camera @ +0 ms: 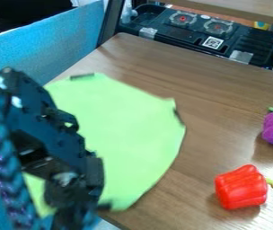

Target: Fold the green cloth from bottom right to top left

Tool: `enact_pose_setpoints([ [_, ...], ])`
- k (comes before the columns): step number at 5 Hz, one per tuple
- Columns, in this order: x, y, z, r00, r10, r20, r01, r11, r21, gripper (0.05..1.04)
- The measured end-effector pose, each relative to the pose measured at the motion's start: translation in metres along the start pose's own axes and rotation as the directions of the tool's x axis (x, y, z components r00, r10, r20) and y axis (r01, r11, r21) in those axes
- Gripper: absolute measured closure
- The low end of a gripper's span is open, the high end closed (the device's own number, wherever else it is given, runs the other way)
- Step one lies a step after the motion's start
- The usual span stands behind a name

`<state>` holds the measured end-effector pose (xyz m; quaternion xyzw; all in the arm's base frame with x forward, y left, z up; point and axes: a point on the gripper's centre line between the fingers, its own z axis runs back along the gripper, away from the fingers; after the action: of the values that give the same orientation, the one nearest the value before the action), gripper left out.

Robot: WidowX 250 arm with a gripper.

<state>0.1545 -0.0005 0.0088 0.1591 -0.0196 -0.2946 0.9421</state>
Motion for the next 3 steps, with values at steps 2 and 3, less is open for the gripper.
enact_pose_setpoints([
  [2,0.005,0.035,0.036,0.998,0.055,-0.033,-0.057,0.996,-0.07,1.02],
  [3,0.024,0.08,0.029,0.986,0.14,-0.095,-0.144,0.989,-0.043,1.02],
])
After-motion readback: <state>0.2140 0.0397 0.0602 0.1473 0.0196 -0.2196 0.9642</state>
